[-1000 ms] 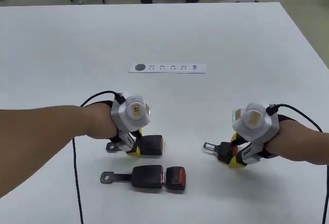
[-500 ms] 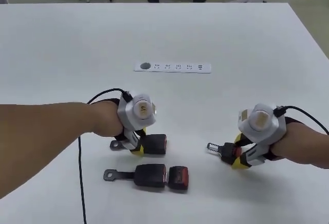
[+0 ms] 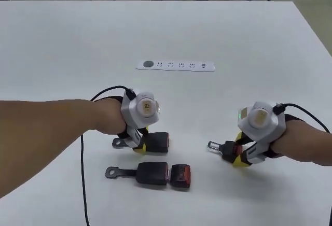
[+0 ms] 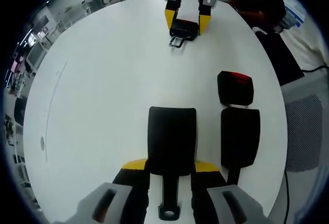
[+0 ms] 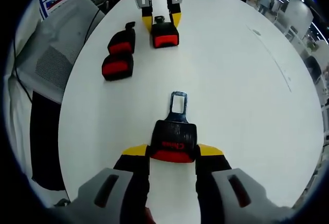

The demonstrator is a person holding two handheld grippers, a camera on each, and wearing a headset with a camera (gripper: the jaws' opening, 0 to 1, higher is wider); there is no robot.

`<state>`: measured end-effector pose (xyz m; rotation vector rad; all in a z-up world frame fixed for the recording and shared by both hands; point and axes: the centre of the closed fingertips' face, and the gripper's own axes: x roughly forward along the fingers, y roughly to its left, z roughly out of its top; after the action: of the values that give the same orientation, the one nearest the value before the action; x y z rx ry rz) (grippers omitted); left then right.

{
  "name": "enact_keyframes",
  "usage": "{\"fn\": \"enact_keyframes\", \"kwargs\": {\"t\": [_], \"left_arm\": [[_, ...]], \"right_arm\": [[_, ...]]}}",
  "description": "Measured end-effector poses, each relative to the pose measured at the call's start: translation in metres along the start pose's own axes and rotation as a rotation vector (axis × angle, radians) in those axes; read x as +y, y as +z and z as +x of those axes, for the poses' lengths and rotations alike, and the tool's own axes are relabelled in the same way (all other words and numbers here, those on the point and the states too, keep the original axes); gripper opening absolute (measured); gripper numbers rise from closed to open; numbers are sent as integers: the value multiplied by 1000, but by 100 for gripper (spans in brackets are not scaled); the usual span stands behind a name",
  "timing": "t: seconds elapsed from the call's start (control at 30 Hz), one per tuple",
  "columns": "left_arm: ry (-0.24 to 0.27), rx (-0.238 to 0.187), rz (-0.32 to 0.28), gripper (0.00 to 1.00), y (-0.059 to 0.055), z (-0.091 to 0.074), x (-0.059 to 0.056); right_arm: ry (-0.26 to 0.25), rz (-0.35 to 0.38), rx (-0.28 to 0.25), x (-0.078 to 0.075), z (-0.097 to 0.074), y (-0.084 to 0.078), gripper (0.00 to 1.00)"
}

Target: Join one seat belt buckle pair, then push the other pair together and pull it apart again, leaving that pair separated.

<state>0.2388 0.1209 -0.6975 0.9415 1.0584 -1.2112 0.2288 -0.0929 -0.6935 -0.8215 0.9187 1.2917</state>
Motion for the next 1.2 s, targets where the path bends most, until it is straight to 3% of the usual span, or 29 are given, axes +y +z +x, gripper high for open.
{"fn": "enact_keyframes", "kwargs": {"t": [0.23,0.77,1.0,1.2], "left_arm": [[-5,11,2,31,0,1,1],[-11,1,17,31,-1,2,1],[-10,0,12,30,-2,3,1],[-11,10,13,30,-1,3,2]], "right_arm": [[19,-75,-9,3,13,27,33],[45,-160,-54,9,40,88,32],[49,-157,-62,7,44,94,32],[41,-199,-74,9,48,103,32]]}}
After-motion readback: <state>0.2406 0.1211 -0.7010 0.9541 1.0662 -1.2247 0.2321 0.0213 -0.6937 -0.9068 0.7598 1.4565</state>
